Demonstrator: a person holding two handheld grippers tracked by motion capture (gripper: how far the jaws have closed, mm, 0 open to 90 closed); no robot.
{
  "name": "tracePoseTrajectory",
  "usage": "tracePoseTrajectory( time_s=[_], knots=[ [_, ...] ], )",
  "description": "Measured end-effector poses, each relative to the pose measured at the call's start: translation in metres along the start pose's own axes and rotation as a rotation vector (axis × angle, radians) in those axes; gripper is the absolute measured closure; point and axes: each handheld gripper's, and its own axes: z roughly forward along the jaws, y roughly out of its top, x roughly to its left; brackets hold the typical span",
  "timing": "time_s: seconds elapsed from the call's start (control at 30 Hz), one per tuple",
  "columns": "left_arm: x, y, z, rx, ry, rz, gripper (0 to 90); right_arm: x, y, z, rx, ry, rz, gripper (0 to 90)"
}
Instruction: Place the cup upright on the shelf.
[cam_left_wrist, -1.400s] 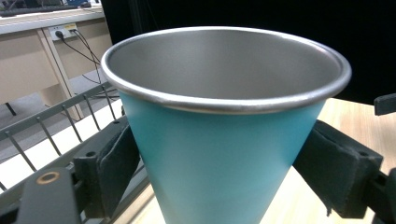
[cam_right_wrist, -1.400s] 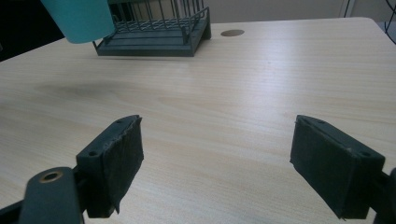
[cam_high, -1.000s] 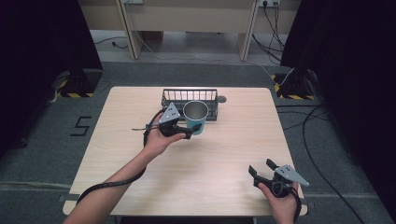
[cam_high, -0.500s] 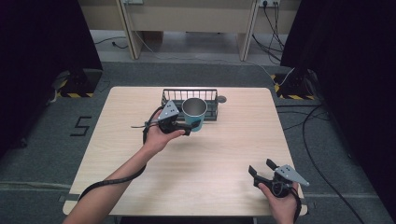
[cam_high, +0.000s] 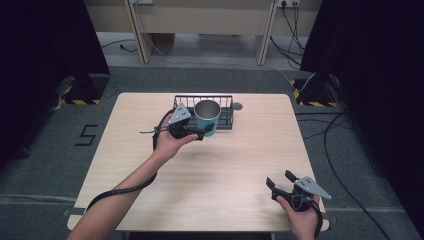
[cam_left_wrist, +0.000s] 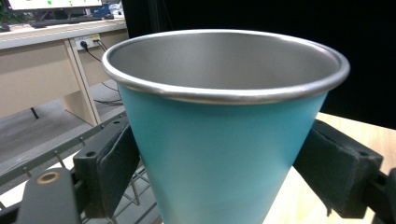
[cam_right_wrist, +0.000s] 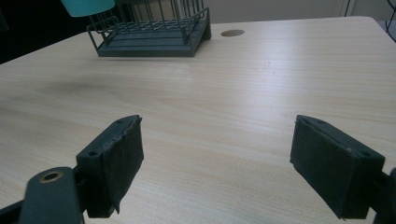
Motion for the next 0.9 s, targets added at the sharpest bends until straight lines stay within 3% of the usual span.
tracePoseTrajectory(
  time_s=[0.9],
  knots=[
    [0.017, 0.012, 0.005, -0.012, 0.055, -0.009, 16.2, -0.001, 0.000, 0.000, -0.002, -0.001, 0.000, 17.9]
  ],
)
